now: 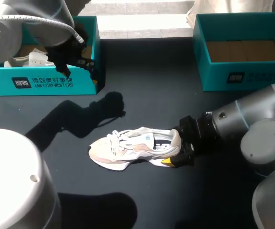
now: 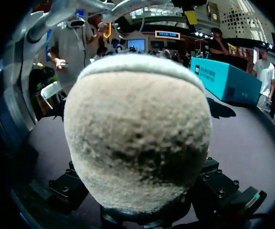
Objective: Take the shoe out of the shoebox, open the shoe tongue, remove and reinsert the insole, then place the shoe into the shoebox
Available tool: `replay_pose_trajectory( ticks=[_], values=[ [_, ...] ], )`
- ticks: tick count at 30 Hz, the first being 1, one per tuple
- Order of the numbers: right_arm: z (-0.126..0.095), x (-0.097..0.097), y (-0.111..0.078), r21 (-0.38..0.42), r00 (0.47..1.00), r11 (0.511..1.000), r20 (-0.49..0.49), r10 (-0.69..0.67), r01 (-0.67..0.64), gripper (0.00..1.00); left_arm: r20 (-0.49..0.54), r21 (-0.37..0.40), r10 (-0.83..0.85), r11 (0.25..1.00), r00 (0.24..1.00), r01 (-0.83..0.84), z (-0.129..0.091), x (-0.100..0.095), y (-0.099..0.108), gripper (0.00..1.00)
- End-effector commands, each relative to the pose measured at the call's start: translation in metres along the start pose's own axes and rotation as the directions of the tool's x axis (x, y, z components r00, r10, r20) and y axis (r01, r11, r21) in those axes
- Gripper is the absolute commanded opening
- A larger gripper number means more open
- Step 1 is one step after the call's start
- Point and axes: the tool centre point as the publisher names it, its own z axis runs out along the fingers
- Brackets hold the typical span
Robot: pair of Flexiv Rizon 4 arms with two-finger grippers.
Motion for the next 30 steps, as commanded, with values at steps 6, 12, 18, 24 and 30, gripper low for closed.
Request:
replay_pose_trajectory(
  ticks=[6, 12, 18, 24, 30],
  values=[
    [0.002, 0.001, -0.003, 0.007, 1.0, 1.0, 0.0, 0.001, -0.001, 0.0, 0.059, 0.011, -0.193, 0.981, 0.979, 0.193, 0.02, 0.06, 0.004, 1.0],
    [0.002, 0.001, -0.003, 0.007, 1.0, 1.0, 0.0, 0.001, -0.001, 0.0, 0.055, -0.021, -0.16, 0.987, 0.986, 0.161, 0.041, 0.1, 0.011, 1.0],
    [0.002, 0.001, -0.003, 0.007, 1.0, 1.0, 0.0, 0.001, -0.001, 0.0, 0.046, -0.043, -0.187, 0.981, 0.981, 0.189, 0.045, 0.132, 0.028, 1.0],
    [0.002, 0.001, -0.003, 0.007, 1.0, 1.0, 0.0, 0.001, -0.001, 0.0, 0.05, -0.059, -0.185, 0.98, 0.981, 0.188, 0.048, 0.142, 0.033, 1.0],
    [0.002, 0.001, -0.003, 0.007, 1.0, 1.0, 0.0, 0.001, -0.001, 0.0, 0.05, -0.059, -0.185, 0.98, 0.981, 0.188, 0.048, 0.142, 0.033, 1.0]
  ],
)
